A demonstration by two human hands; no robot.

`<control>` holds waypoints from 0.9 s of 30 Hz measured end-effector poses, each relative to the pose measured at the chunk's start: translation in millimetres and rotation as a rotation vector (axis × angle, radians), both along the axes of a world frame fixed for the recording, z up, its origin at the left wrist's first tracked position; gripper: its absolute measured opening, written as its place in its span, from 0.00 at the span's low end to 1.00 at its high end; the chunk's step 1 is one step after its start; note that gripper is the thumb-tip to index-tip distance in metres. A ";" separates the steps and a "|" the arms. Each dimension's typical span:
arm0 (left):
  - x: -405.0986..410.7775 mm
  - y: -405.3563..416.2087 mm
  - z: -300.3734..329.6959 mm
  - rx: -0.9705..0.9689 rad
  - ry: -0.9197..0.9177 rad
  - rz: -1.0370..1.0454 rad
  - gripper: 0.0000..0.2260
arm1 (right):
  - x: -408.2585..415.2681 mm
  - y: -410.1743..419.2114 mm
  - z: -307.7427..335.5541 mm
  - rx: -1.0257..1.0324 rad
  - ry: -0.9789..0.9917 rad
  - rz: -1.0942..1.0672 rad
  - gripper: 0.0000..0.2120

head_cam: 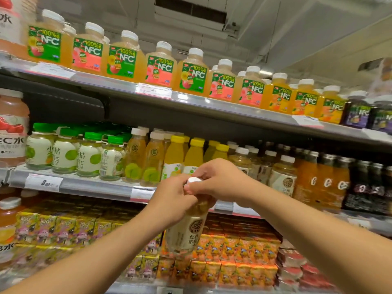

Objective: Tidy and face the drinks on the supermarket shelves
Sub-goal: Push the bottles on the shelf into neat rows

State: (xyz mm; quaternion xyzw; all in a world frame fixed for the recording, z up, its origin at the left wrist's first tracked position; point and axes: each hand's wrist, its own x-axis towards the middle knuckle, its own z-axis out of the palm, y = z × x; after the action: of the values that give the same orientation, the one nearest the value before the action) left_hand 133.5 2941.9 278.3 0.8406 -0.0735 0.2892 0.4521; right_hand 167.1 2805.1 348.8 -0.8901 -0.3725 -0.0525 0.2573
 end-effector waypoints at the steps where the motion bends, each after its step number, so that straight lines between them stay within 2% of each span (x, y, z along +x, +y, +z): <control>1: 1.3 -8.8 1.1 -0.023 -0.006 -0.017 0.16 | 1.0 -8.5 -1.1 0.025 -0.012 -0.030 0.14; 3: 3.7 -25.1 2.1 -0.078 0.009 -0.094 0.19 | 3.9 -28.1 -0.8 0.067 -0.044 -0.089 0.13; 6: 7.3 -46.2 -5.3 -0.058 0.123 -0.245 0.43 | 10.5 -62.2 6.1 0.190 -0.054 -0.168 0.13; 7: 10.1 -52.7 -9.7 -0.040 0.124 -0.251 0.43 | 12.6 -73.6 9.4 0.239 -0.056 -0.178 0.13; 12: 33.4 -89.7 -4.4 0.010 -0.007 -0.177 0.26 | 24.6 -116.6 24.4 0.294 -0.145 -0.213 0.11; 14: 42.5 -105.4 4.9 0.008 -0.026 -0.177 0.22 | 31.5 -131.0 32.7 0.208 -0.186 -0.216 0.12; 15: 46.3 -112.6 10.0 0.007 -0.031 -0.165 0.22 | 35.2 -138.3 37.8 0.151 -0.210 -0.213 0.16; 18: 62.9 -133.1 25.1 0.023 -0.045 -0.133 0.22 | 51.5 -159.6 54.2 0.085 -0.275 -0.167 0.26; 20: 73.0 -147.7 38.6 0.040 -0.040 -0.138 0.24 | 65.8 -172.2 63.4 0.112 -0.377 -0.160 0.24; 22: 83.2 -156.2 54.5 0.153 -0.012 -0.119 0.34 | 81.5 -183.6 70.6 0.189 -0.436 -0.150 0.22; 24: 90.0 -153.3 72.5 0.308 -0.029 0.004 0.45 | 97.6 -192.7 75.5 0.239 -0.464 -0.139 0.22; 27: 95.2 -134.6 99.0 0.596 -0.219 0.340 0.39 | 121.4 -199.5 77.2 0.250 -0.483 -0.125 0.21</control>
State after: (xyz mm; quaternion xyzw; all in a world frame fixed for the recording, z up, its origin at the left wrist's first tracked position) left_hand 228.8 2807.3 377.3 0.8996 -0.0618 0.4146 0.1221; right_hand 288.5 2605.7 426.0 -0.8344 -0.3580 -0.3246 0.2649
